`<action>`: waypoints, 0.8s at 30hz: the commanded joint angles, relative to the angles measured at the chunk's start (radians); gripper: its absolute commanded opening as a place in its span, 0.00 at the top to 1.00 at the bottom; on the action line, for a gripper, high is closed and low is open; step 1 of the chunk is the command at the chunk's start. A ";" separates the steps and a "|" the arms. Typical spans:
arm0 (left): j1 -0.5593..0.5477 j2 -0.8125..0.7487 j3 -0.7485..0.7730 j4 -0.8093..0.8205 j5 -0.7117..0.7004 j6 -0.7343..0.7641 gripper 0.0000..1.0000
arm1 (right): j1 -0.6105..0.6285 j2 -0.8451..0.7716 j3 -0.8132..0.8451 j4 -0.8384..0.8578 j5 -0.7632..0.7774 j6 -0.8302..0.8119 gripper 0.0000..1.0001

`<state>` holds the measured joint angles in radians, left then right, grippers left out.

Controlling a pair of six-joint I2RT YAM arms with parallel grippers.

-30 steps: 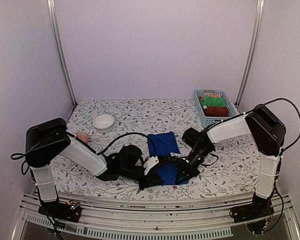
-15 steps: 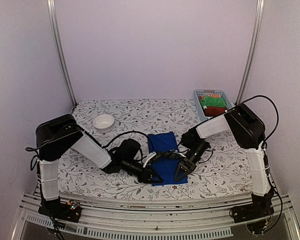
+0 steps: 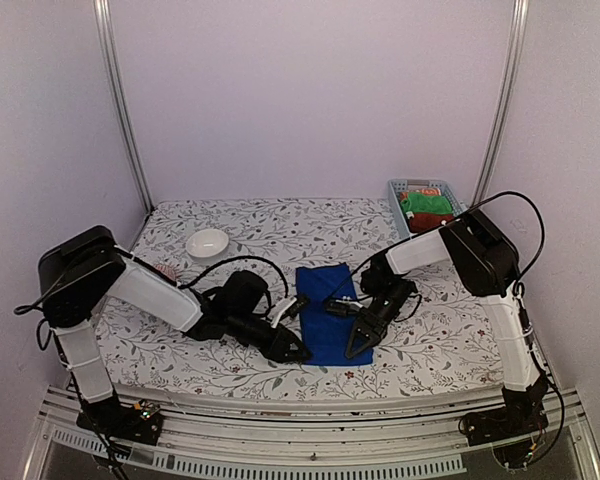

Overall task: Roll the towels
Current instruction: Roll the towel at the center of the board.

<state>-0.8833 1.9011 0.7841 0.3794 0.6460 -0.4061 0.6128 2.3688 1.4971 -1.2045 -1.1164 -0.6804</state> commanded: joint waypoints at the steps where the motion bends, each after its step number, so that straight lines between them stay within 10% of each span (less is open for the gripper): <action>1: -0.050 -0.162 -0.039 -0.243 -0.368 0.113 0.63 | -0.002 0.048 -0.055 0.130 0.190 0.098 0.96; 7: -0.216 -0.250 0.045 -0.341 -0.645 0.363 0.69 | 0.008 0.046 -0.058 0.158 0.253 0.135 0.96; 24: -0.329 -0.050 0.282 -0.458 -0.608 0.752 0.67 | 0.021 0.033 -0.050 0.161 0.259 0.137 0.96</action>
<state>-1.2060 1.8191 1.0321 -0.0303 0.0181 0.2749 0.6281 2.3421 1.4845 -1.1515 -1.0336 -0.5560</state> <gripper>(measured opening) 0.338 0.046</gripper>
